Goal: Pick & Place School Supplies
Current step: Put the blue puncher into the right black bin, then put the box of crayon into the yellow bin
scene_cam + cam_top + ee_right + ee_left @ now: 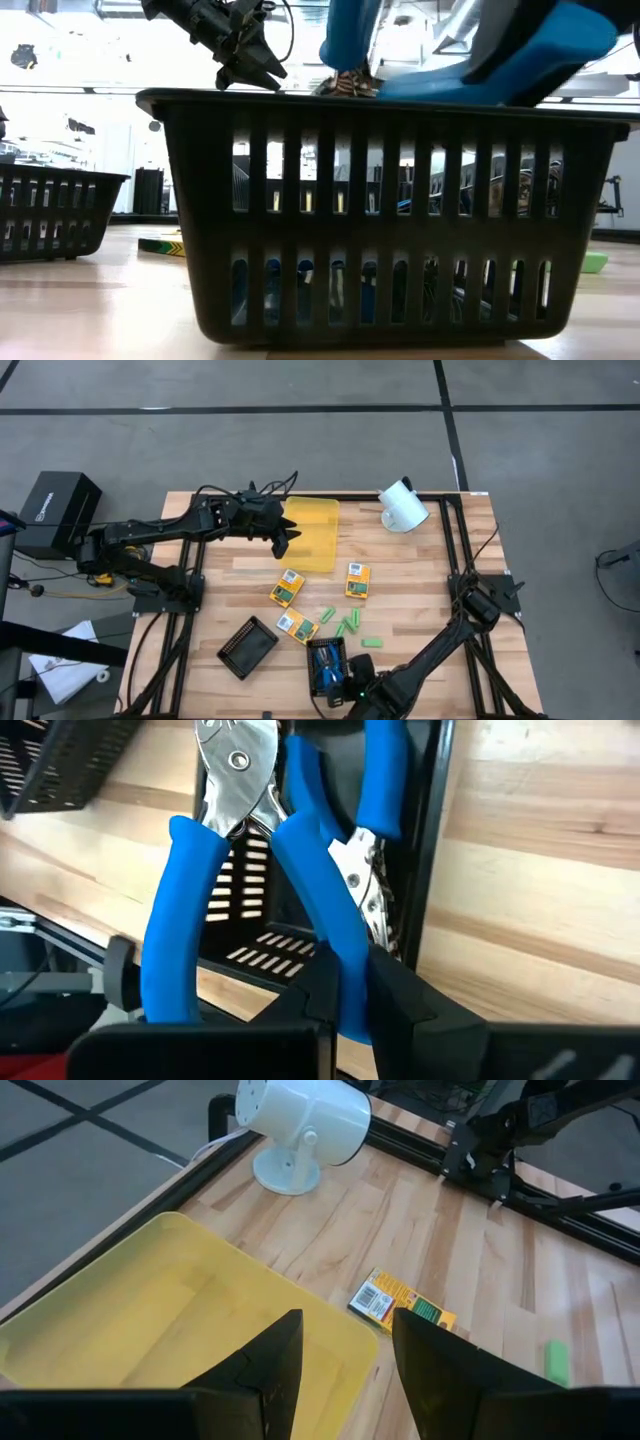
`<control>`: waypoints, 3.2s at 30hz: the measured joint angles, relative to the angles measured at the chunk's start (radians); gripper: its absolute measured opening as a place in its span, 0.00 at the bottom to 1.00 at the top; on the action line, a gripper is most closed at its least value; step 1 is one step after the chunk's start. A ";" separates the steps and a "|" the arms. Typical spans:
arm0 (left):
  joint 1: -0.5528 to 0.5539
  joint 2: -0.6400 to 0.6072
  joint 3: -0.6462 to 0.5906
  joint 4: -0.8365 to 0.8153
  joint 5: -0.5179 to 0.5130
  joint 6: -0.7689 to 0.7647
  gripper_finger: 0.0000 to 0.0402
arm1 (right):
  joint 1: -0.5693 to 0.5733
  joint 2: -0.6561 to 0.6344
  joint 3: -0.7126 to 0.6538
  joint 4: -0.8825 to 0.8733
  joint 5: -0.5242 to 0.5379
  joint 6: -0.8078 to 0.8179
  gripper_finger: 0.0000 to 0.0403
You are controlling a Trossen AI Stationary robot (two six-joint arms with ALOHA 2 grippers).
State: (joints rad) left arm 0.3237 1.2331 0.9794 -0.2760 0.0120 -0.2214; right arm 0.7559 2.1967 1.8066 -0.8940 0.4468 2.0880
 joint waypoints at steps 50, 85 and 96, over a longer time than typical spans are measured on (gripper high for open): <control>-0.021 0.000 0.000 0.015 0.192 -0.041 0.37 | -0.177 -0.209 -0.076 -0.115 0.206 -0.367 0.53; -0.008 0.000 -0.117 0.045 0.101 -0.084 0.37 | -0.536 -0.383 -0.409 -0.001 -0.505 -1.123 0.41; -0.008 0.000 -0.196 0.071 0.146 -0.187 0.37 | -0.580 -0.384 -0.475 0.146 -0.539 -1.250 0.42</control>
State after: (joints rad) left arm 0.3157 1.2335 0.7838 -0.2047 0.1583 -0.4084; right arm 0.1760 1.8127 1.3318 -0.7483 -0.0925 0.8384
